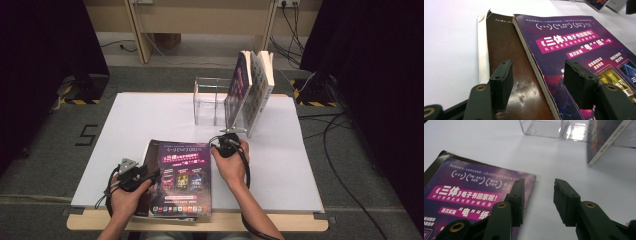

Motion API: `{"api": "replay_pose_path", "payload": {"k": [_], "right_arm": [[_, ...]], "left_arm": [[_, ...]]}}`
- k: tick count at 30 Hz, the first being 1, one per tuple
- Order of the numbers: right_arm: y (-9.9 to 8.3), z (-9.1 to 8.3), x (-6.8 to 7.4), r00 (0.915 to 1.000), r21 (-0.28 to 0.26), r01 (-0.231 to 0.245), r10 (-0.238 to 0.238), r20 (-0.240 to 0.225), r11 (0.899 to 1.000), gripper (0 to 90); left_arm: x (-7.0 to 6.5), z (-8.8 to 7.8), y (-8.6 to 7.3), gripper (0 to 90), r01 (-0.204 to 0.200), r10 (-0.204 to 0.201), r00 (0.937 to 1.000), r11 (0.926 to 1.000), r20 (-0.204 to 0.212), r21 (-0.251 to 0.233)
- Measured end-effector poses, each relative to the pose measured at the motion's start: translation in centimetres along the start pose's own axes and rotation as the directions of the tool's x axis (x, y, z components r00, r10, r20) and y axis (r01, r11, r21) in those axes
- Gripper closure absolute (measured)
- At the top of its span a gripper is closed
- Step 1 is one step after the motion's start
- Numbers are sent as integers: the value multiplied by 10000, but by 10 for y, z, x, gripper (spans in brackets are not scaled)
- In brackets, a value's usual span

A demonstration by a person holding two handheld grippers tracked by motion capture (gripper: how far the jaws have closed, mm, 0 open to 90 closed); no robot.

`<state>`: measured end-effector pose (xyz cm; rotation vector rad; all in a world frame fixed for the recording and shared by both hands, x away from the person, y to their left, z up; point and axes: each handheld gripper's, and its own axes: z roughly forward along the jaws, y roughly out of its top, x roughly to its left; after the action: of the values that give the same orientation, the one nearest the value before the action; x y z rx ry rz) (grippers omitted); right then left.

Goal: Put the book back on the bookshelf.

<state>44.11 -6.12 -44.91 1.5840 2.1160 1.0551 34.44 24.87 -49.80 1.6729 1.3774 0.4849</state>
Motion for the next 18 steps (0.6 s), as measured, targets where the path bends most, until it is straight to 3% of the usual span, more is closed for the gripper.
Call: {"api": "replay_pose_path", "payload": {"k": [7,18], "right_arm": [[-6,11,5,9995,476,-54,69,-307,9989,613],[-14,22,9,9991,866,-49,86,-418,9962,608]], "left_arm": [[0,1,0,402,24,-24,10000,10000,24,59],[0,1,-1,403,-45,43,10000,9998,68,189]]}}
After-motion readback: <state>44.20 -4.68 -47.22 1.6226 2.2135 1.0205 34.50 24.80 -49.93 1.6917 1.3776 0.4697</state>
